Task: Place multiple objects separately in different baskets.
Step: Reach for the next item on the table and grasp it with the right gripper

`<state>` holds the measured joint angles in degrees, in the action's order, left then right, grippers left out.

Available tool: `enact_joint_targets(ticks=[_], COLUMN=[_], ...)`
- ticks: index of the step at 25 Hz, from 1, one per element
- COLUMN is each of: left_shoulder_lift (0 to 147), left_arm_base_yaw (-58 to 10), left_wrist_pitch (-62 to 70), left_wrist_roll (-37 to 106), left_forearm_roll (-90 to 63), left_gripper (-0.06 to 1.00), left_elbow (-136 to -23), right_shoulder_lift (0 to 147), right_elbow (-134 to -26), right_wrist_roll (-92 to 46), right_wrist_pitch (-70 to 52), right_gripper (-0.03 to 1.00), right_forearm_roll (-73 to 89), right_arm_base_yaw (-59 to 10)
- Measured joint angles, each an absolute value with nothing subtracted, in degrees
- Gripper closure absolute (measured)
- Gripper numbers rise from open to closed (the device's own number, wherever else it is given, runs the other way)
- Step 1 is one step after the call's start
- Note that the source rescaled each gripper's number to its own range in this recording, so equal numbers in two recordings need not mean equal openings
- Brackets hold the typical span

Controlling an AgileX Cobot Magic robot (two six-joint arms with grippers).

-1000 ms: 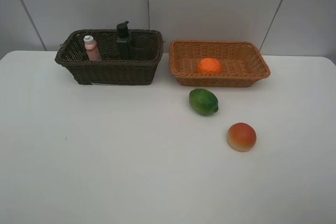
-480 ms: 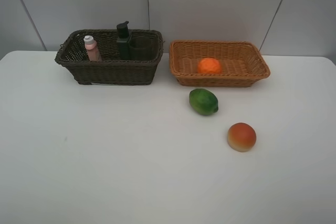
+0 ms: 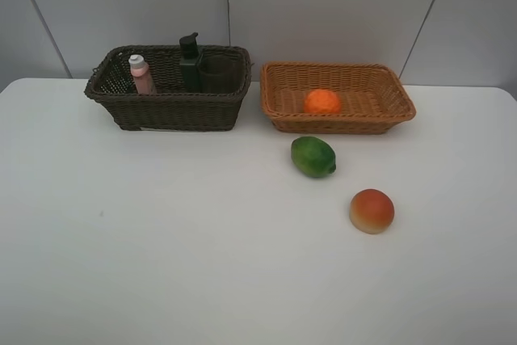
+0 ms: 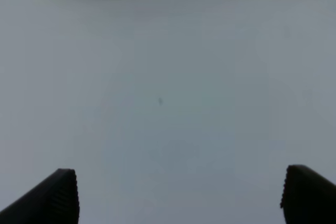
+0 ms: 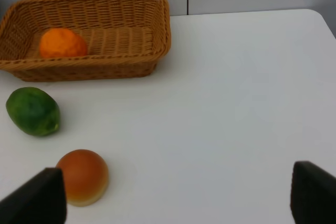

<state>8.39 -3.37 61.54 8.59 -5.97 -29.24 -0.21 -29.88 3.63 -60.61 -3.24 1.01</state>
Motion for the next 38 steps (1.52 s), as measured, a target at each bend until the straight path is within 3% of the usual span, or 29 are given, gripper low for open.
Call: enact_joint_targets(ticks=[9, 38], left_shoulder_lift=[-0.24, -0.34], left_arm_base_yaw=[-3.37, -5.54], left_wrist_pitch=[60.83, 60.83], left_wrist_roll=[1.83, 1.03], left_forearm_roll=[-3.05, 0.00], left_gripper=[-0.06, -0.06], left_elbow=[-29.14, -29.14], right_shoulder_lift=[-0.21, -0.21], right_elbow=[-29.88, -29.88], right_wrist_roll=[3.63, 3.63], right_wrist_pitch=[-60.61, -60.61], right_gripper=[0.18, 0.18], right_forearm_roll=[-3.24, -3.24], right_arm_base_yaw=[1.01, 1.01])
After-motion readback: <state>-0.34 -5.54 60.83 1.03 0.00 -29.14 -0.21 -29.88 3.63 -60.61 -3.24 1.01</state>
